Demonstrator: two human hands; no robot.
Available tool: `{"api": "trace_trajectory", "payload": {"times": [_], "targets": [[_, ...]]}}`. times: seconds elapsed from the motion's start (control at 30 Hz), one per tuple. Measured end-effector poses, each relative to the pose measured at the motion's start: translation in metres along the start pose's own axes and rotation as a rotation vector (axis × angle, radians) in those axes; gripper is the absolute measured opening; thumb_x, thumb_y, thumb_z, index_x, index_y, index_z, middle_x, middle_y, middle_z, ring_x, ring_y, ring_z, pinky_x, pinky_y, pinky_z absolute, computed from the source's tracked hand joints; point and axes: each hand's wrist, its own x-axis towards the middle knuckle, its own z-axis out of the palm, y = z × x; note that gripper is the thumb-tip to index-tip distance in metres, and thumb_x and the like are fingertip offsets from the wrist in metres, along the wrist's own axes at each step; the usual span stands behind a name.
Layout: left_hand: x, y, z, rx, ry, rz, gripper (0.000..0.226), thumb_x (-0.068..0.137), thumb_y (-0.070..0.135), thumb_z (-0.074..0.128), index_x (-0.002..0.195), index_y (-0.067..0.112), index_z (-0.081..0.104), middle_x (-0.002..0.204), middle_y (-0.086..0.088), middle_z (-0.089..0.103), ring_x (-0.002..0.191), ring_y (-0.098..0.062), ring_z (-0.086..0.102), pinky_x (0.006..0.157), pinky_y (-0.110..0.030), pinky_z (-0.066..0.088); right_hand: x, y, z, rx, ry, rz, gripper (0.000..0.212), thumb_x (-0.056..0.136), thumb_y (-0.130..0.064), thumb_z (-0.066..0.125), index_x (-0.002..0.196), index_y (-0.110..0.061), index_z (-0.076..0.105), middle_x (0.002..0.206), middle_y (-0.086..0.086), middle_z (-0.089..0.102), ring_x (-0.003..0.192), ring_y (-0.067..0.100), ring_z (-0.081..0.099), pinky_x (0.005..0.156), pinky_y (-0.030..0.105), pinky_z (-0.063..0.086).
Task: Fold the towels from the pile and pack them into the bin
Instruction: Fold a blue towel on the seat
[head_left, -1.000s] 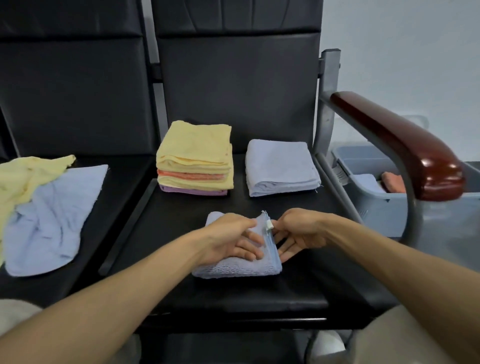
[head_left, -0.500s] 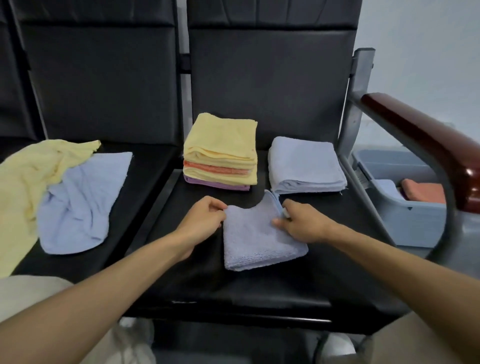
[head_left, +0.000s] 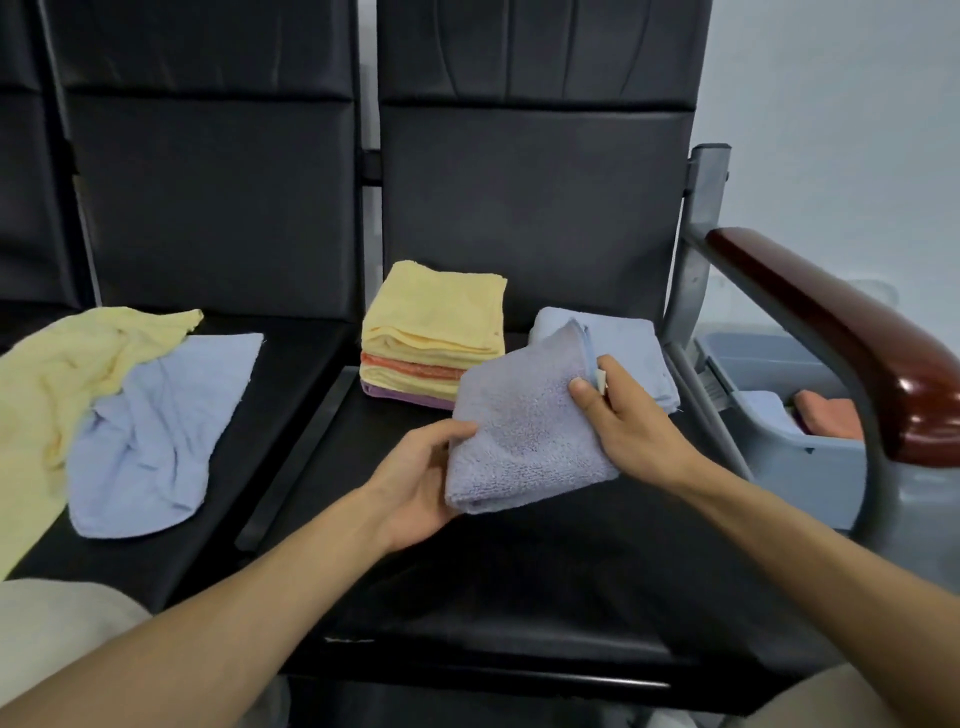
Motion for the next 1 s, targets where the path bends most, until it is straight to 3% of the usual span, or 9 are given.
{"api": "trace_trajectory", "payload": {"times": [0.13,0.23,0.33,0.4,0.47,0.53,0.73,0.87,1.0], "targets": [[0.006,0.014,0.019,0.170,-0.010,0.132,0.035,0.092,0.010,0.058,0.126,0.017,0.058,0.117,-0.006,0.070,0.105,-0.024,0.068,0.079,-0.036,0.059,-0.006,0.001,-0.015,0.161,0.029,0.175,0.029,0.100,-0.037,0.043,0.087,-0.011,0.044,0.074,-0.003,0.047,0.057,0.003,0.047,0.049,0.010,0.039],[0.018,0.024,0.039,0.358,0.082,0.256,0.034,0.095,0.013,0.058,0.128,0.018,0.055,0.117,-0.002,0.069,0.104,-0.018,0.068,0.080,-0.032,0.057,-0.012,-0.002,-0.028,0.408,-0.088,0.297,0.036,0.095,-0.040,0.054,0.106,-0.006,0.050,0.084,0.009,0.064,0.056,0.010,0.064,0.047,0.026,0.050],[0.030,0.029,0.052,0.718,0.167,0.384,0.037,0.098,0.023,0.053,0.134,0.020,0.048,0.130,0.003,0.059,0.115,-0.014,0.059,0.094,-0.035,0.051,-0.014,0.000,-0.037,0.385,-0.093,0.313,0.036,0.085,-0.023,0.073,0.112,-0.012,0.052,0.097,0.006,0.069,0.072,0.016,0.069,0.053,0.030,0.054],[0.039,0.032,0.058,0.893,0.179,0.421,0.035,0.099,0.029,0.050,0.133,0.022,0.043,0.131,0.005,0.054,0.111,-0.018,0.059,0.087,-0.041,0.056,-0.009,0.007,-0.035,0.256,0.000,0.330,0.038,0.084,-0.014,0.073,0.113,-0.013,0.048,0.101,0.005,0.065,0.079,0.020,0.068,0.053,0.031,0.056],[0.048,0.034,0.064,0.826,0.140,0.388,0.035,0.099,0.031,0.050,0.130,0.023,0.035,0.121,0.000,0.053,0.086,-0.022,0.068,0.060,-0.036,0.059,0.003,0.016,-0.032,0.102,0.114,0.330,0.036,0.087,-0.014,0.069,0.113,-0.014,0.046,0.105,0.004,0.061,0.086,0.020,0.063,0.056,0.029,0.054],[0.062,0.040,0.071,0.754,0.134,0.376,0.051,0.097,0.026,0.055,0.138,0.030,0.025,0.121,-0.006,0.054,0.077,-0.025,0.069,0.053,-0.033,0.056,0.019,0.023,-0.033,0.011,0.210,0.313,0.032,0.089,-0.015,0.066,0.112,-0.014,0.044,0.105,0.004,0.058,0.090,0.019,0.058,0.064,0.026,0.045],[0.115,0.059,0.089,0.833,0.064,0.493,0.065,0.086,-0.003,0.058,0.137,0.028,0.033,0.130,-0.008,0.042,0.099,-0.023,0.058,0.062,-0.030,0.059,0.075,0.042,-0.056,-0.061,0.245,0.255,0.041,0.094,-0.010,0.058,0.127,-0.011,0.034,0.104,0.001,0.051,0.092,0.018,0.050,0.075,0.025,0.035],[0.154,0.056,0.092,0.897,0.075,0.543,0.057,0.089,0.002,0.059,0.134,0.030,0.038,0.129,-0.006,0.043,0.103,-0.020,0.057,0.072,-0.032,0.060,0.100,0.068,-0.062,-0.064,0.258,0.268,0.053,0.094,-0.006,0.056,0.138,-0.011,0.025,0.109,0.005,0.051,0.099,0.023,0.052,0.072,0.020,0.033],[0.182,0.035,0.090,1.027,0.121,0.437,0.058,0.092,0.014,0.062,0.142,0.023,0.034,0.131,-0.002,0.043,0.105,-0.013,0.049,0.078,-0.023,0.051,0.108,0.098,-0.054,-0.122,0.224,0.387,0.072,0.092,-0.006,0.060,0.148,-0.010,0.015,0.136,0.015,0.050,0.124,0.032,0.049,0.097,0.034,0.040]]}}
